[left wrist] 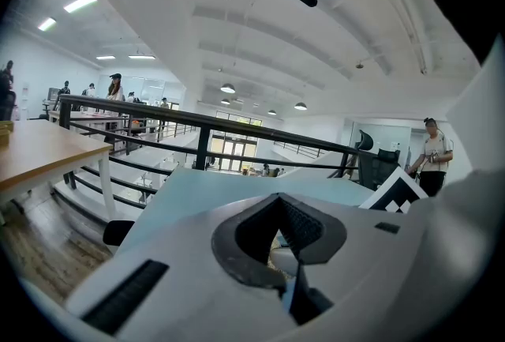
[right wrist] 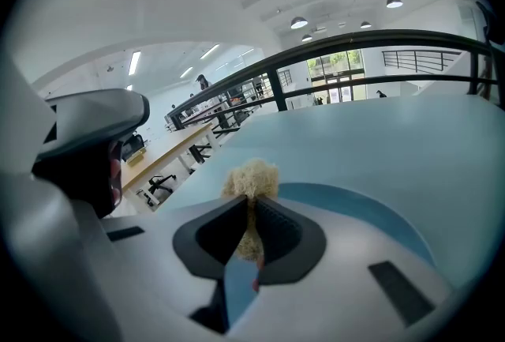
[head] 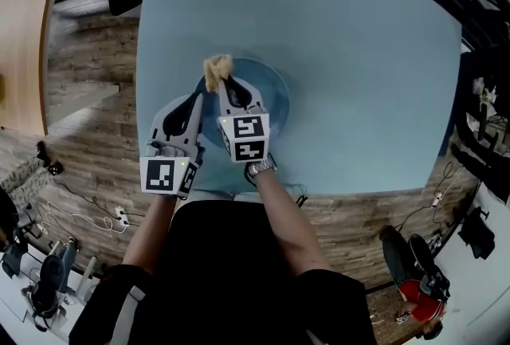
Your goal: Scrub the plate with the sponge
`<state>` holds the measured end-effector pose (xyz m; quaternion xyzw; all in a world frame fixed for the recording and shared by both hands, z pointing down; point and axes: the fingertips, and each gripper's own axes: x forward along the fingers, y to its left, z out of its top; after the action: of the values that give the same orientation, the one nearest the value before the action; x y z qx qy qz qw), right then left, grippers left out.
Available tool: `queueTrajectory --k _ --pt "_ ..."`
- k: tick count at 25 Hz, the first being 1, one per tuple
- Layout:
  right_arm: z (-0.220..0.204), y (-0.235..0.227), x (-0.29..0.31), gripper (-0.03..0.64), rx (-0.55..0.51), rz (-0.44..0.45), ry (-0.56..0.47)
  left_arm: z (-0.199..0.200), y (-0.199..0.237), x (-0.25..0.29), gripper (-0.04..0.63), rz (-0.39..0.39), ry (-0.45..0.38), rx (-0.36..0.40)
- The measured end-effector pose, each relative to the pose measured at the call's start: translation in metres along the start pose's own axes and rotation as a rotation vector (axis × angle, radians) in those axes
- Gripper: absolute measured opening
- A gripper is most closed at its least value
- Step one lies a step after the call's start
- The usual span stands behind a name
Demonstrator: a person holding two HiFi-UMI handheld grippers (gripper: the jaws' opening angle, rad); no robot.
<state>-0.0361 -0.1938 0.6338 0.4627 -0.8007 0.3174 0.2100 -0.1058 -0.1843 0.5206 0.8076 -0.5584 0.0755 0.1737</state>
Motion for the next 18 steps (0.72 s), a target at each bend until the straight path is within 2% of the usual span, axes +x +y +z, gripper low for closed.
queueTrajectory --k 7,18 --pt "-0.002 -0.014 -0.004 0.037 0.011 -0.028 -0.005 0.000 -0.004 -0.001 0.002 -0.009 -0.001 0.003" --pt "-0.002 -0.050 -0.020 0.037 0.058 -0.121 -0.022 -0.001 -0.008 -0.001 0.002 -0.028 -0.002 0.005"
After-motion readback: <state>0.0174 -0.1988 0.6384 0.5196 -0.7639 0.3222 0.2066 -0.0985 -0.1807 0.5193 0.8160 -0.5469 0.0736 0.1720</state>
